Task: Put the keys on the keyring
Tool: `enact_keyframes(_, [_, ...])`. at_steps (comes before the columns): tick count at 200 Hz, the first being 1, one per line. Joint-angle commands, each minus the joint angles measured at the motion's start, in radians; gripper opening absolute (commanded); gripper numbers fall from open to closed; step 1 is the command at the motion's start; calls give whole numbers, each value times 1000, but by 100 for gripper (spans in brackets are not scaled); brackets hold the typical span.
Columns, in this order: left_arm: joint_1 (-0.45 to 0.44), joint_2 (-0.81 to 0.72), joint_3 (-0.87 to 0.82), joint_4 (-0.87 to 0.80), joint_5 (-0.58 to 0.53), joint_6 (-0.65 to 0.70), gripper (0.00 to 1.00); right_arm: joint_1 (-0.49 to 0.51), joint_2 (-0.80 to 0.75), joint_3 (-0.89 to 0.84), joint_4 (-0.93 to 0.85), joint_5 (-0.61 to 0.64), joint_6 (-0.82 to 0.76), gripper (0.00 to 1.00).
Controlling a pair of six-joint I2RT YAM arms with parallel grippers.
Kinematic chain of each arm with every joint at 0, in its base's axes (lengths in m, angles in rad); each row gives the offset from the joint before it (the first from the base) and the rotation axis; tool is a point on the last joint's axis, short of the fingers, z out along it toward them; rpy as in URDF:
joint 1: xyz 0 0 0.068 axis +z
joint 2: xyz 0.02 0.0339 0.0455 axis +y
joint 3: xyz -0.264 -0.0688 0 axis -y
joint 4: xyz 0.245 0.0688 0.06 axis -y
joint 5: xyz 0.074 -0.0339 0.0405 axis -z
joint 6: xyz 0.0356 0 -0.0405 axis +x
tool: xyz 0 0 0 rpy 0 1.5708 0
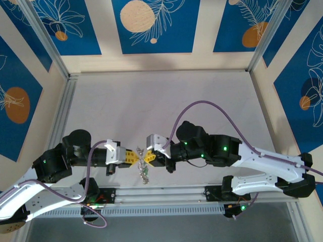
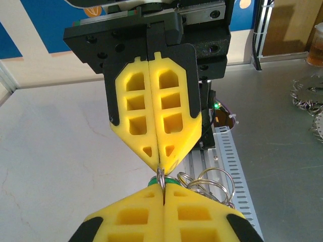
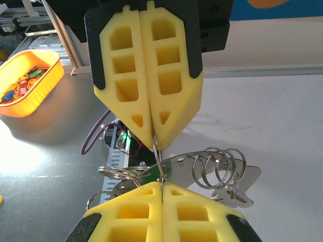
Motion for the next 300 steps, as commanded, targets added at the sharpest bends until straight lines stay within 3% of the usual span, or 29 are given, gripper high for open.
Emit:
enact_keyframes(1, [-10, 9, 1, 42, 0, -10, 0, 1, -29, -7, 87, 1, 8, 0])
enact_keyframes(81, [-10, 30, 7, 28, -45, -7, 0, 45, -38, 7, 89, 50, -30, 0])
enact_keyframes(198, [-10, 46, 17, 19, -95, -19, 0, 181, -13, 26, 82, 330, -134, 0])
enact_keyframes(300, [-9, 45, 28, 43, -75, -48, 0, 252, 15, -14, 103, 578, -231, 0])
